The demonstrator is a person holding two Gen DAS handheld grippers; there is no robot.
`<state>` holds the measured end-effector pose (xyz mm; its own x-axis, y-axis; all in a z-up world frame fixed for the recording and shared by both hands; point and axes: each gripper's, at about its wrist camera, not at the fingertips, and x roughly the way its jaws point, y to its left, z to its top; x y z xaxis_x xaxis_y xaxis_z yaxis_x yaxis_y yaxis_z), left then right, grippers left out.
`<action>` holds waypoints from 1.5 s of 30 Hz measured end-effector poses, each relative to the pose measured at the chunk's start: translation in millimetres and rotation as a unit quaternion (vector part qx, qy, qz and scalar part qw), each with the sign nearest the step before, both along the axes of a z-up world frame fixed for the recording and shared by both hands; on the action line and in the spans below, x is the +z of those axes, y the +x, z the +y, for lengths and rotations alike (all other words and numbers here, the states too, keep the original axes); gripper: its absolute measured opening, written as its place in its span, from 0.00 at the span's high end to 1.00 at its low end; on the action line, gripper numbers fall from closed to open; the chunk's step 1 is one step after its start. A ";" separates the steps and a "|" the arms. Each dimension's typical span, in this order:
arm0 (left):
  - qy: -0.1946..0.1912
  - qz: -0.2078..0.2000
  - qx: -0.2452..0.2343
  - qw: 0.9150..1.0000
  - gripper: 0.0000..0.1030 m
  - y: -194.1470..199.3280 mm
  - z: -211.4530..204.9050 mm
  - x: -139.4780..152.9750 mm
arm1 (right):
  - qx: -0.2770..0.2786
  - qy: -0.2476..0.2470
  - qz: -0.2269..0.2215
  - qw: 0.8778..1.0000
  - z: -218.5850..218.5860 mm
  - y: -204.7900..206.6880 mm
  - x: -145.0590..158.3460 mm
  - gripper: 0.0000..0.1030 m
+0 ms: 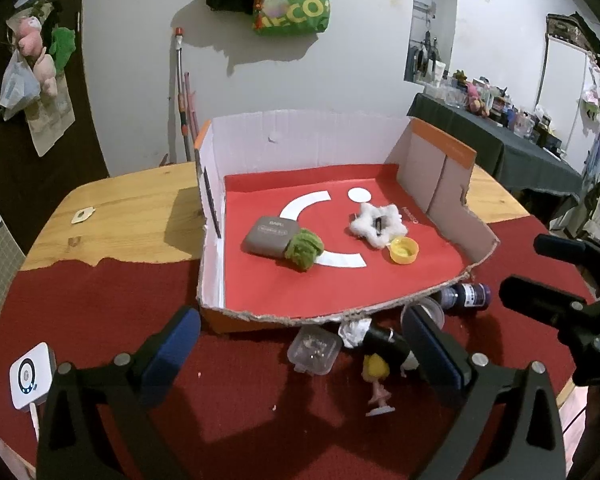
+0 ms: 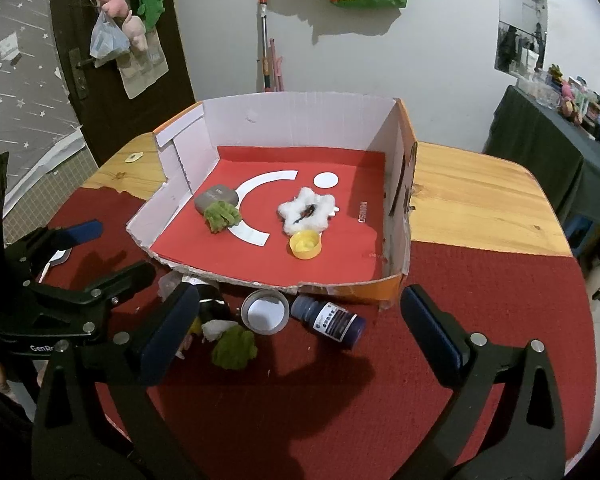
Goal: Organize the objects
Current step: 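Withdraw both grippers from the box toward the remaining items, then grasp the dark blue bottle with the right gripper while the left grasps the clear plastic case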
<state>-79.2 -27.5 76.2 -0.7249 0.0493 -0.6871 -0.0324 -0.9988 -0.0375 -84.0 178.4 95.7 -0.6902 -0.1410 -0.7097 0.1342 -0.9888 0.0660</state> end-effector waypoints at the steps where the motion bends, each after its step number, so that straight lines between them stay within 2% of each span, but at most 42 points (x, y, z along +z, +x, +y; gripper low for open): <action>1: 0.000 0.000 0.000 1.000 0.00 1.3 -0.1 -0.5 | 0.000 0.000 0.000 1.000 0.0 -0.1 0.0 0.00; 11: 0.003 -0.007 0.004 1.000 0.03 10.4 -4.8 -9.6 | -0.001 0.004 0.001 1.000 -3.6 14.2 -7.1 0.01; 13: 0.002 -0.012 0.002 1.000 0.08 10.9 -5.3 -12.9 | -0.003 0.004 0.000 1.000 -2.8 15.2 -9.1 0.04; 15: 0.003 -0.017 0.001 1.000 0.12 11.3 -5.0 -16.0 | -0.004 0.003 -0.004 1.000 -2.1 15.9 -12.1 0.14; 19: 0.007 -0.027 -0.001 1.000 0.18 11.6 -5.5 -23.3 | -0.007 0.002 -0.015 1.000 1.0 15.5 -21.3 0.23; 28: 0.012 -0.046 -0.006 0.999 0.25 9.2 -6.0 -35.7 | -0.034 -0.002 -0.044 0.998 14.6 6.7 -45.5 0.39; 45: 0.014 -0.066 -0.015 0.998 0.26 -7.4 -7.6 -49.1 | -0.048 -0.015 -0.067 0.996 20.6 -18.1 -67.2 0.40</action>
